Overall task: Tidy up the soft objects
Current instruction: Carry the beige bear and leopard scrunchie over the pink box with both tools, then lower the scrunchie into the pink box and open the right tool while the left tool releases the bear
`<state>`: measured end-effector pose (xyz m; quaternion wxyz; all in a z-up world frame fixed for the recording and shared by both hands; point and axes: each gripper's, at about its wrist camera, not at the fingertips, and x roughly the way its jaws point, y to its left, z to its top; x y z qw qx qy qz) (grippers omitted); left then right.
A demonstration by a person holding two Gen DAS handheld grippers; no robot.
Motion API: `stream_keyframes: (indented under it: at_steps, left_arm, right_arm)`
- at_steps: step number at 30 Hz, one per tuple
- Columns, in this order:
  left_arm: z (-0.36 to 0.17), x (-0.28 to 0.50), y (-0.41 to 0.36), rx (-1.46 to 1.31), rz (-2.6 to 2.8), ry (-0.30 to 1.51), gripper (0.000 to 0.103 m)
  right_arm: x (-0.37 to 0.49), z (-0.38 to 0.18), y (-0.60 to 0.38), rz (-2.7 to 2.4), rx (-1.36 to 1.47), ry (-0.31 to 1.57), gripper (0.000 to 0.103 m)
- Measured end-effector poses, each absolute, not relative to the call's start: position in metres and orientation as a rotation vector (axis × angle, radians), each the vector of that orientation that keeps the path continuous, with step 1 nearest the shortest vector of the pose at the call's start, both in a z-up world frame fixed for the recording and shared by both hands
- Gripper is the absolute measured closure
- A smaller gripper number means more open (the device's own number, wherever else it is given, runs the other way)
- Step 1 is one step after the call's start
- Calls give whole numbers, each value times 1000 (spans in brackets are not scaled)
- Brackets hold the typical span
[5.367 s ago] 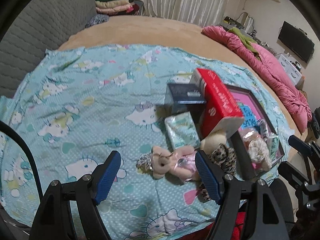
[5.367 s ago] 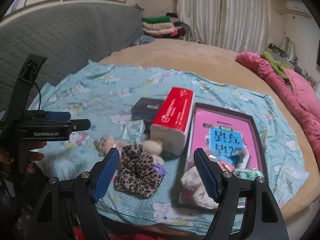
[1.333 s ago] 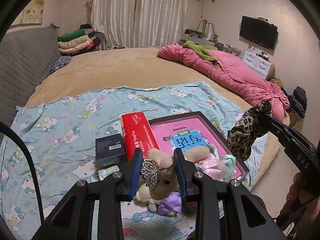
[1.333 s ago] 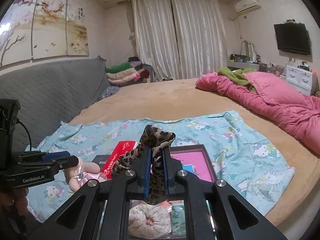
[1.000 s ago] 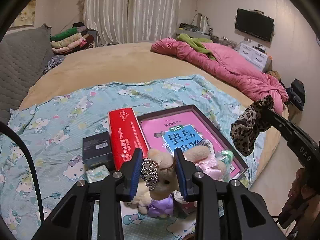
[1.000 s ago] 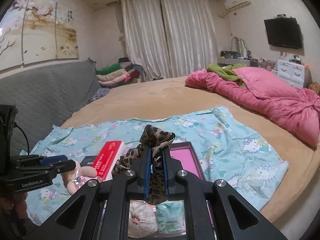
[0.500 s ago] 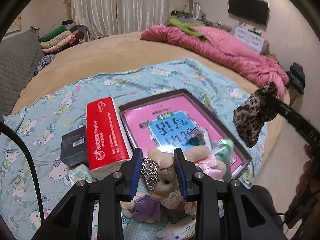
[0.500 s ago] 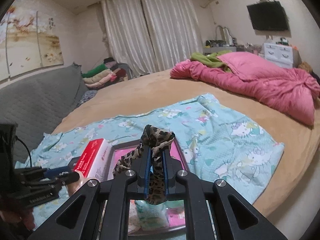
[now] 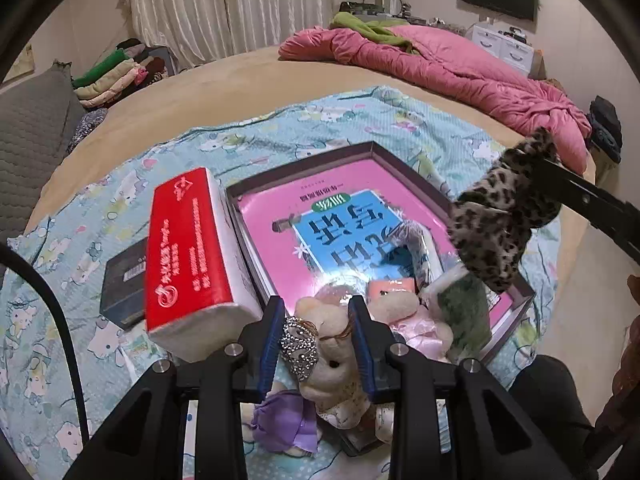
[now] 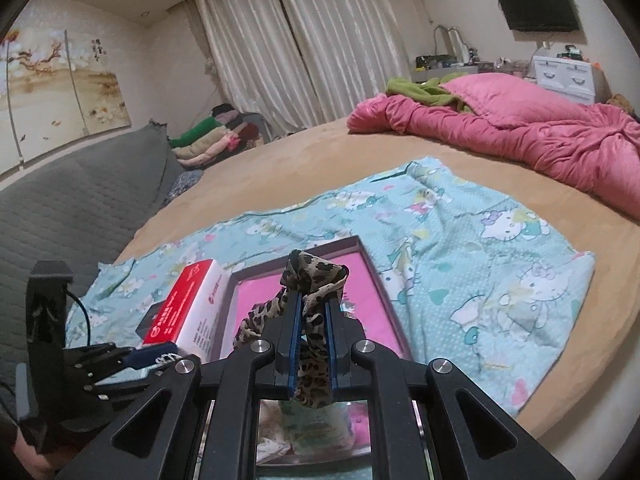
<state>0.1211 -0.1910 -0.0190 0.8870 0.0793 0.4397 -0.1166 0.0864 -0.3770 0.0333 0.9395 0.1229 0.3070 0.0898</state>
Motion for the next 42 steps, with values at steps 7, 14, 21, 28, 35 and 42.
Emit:
stream_keyframes:
  at_steps: [7,14,21,28,35,42]
  left_arm:
    - [-29,121,-191,171,-238,927,69]
    - [-34,124,-189,156,-241,937,69]
    - [-35,125,-189,163,-243,932,69]
    - [-37,127,-189,147,-241,940,68]
    - [-38,128,-189,150,-237,945,68]
    - [-38,128,-188,148,-239,953,67]
  right_arm:
    - [105,2,-366,184,233,713,92]
    - [120,-15,-357,156,156,753,92]
    - [139,-29,-357,99,119,792,91]
    - [148,-39,-357,60,84,827,91]
    - [150,-43,-361,48,93,832,91]
    - [148,-42,-362,71,120,824,74]
